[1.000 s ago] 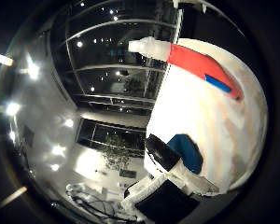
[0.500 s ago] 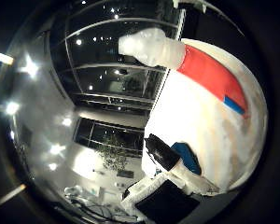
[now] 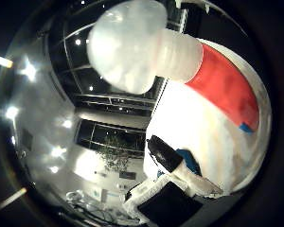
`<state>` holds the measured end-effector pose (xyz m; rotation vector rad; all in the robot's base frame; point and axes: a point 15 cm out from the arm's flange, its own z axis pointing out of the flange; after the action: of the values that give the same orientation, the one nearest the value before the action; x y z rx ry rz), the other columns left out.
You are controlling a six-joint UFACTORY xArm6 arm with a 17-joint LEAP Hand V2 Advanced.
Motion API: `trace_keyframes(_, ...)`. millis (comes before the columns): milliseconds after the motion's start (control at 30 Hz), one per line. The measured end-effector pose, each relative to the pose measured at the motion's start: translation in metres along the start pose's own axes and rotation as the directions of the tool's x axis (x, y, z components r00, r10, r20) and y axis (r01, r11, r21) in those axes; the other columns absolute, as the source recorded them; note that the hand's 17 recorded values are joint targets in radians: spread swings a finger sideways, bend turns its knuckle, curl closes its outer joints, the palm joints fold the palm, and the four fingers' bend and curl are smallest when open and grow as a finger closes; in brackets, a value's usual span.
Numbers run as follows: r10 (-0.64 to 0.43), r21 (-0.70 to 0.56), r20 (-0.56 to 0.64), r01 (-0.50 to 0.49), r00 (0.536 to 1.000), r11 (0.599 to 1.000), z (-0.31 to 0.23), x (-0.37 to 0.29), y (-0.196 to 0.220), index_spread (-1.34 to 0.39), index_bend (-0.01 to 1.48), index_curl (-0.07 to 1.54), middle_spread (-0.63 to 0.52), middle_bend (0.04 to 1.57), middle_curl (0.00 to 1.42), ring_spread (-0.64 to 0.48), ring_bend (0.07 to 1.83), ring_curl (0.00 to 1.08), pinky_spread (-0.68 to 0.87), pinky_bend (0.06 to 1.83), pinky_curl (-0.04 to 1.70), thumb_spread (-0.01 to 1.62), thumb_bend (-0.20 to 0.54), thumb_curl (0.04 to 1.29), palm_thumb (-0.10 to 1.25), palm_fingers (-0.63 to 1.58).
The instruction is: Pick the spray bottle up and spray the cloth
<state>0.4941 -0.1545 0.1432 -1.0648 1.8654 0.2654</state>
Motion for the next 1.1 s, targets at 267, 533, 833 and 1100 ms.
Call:
trace_keyframes(267, 0.008, -0.018, -0.007, -0.008, 1.000, 1.000, 0.018, -0.004, -0.011, -0.10, 0.16, 0.28, 0.18, 0.28, 0.37, 0.21, 0.45, 0.28, 0.40, 0.44, 0.28, 1.08, -0.021, 0.34, 0.61, 0.15)
trace_keyframes(533, 0.028, -0.052, 0.005, -0.028, 1.000, 0.998, 0.043, -0.012, -0.017, -0.12, 0.19, 0.30, 0.09, 0.38, 0.40, 0.15, 0.59, 0.30, 0.34, 0.47, 0.27, 1.08, -0.014, 0.35, 0.66, 0.48)
trace_keyframes(833, 0.047, -0.131, 0.109, -0.033, 0.993, 0.991, 0.060, -0.028, -0.011, -0.26, 0.61, 0.54, -0.08, 0.86, 0.58, -0.13, 1.04, 0.46, -0.23, 0.87, 0.36, 0.93, -0.010, 0.49, 0.93, 1.39)
trace_keyframes(1100, 0.084, -0.259, 0.264, -0.014, 0.961, 0.966, 0.074, -0.055, 0.009, -0.19, 1.06, 0.71, -0.08, 1.22, 0.66, -0.15, 1.36, 0.57, -0.21, 1.27, 0.61, 0.91, -0.012, 0.63, 1.05, 1.26)
